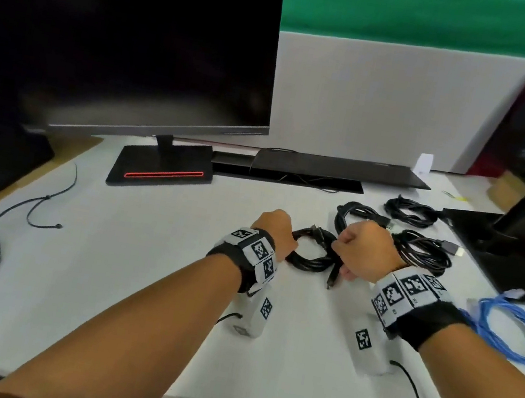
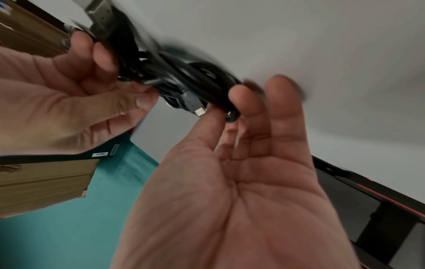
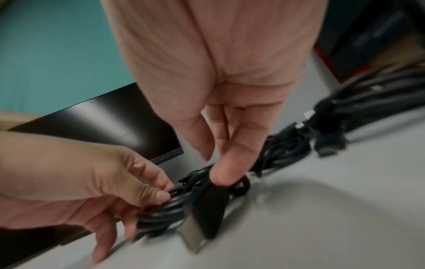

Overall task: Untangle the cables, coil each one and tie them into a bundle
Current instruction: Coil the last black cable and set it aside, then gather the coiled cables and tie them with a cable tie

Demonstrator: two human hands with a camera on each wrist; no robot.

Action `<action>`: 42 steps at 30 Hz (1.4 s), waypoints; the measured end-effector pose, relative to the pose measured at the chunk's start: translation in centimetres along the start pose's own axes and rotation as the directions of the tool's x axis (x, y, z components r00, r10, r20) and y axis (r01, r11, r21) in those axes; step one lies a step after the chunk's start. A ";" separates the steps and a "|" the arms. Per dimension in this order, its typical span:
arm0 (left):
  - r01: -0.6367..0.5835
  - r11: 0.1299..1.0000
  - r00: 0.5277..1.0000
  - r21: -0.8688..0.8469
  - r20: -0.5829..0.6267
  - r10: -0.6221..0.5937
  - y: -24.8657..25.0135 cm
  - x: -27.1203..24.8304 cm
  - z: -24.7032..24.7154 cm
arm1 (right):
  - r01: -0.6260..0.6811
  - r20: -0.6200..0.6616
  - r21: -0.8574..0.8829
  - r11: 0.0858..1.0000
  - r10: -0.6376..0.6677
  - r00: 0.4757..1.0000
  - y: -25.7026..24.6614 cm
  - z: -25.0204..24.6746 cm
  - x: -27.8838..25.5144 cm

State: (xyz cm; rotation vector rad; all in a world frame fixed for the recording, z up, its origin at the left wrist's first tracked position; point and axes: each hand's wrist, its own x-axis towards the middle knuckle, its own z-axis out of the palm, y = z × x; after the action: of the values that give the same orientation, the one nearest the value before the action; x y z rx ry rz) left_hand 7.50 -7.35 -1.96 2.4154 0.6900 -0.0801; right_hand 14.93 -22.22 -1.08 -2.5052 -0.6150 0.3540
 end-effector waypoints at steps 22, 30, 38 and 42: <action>0.519 0.724 0.854 0.454 -0.310 -0.417 -23.5 -2.7 -16.5 | 0.634 0.581 -0.513 0.579 -0.310 0.753 -9.5 9.4 2.8; 0.561 0.679 0.828 0.473 -0.322 -0.460 -28.0 -4.1 -16.3 | 0.591 0.545 -0.528 0.610 -0.289 0.787 -9.9 9.8 2.9; 0.338 0.796 0.937 0.502 -0.262 -0.232 -23.7 -3.6 -13.0 | 0.593 0.555 -0.508 0.625 -0.289 0.780 -10.2 9.7 2.8; 0.176 0.864 0.961 0.472 -0.271 -0.047 -20.6 -5.4 -12.1 | 0.584 0.517 -0.490 0.648 -0.324 0.793 -10.3 9.4 2.5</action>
State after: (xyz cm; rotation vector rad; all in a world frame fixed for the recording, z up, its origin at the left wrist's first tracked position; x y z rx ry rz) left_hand -8.65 11.07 -2.29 2.9062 1.0316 0.0063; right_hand 9.98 -9.15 -3.43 -2.7461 -1.7761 0.5102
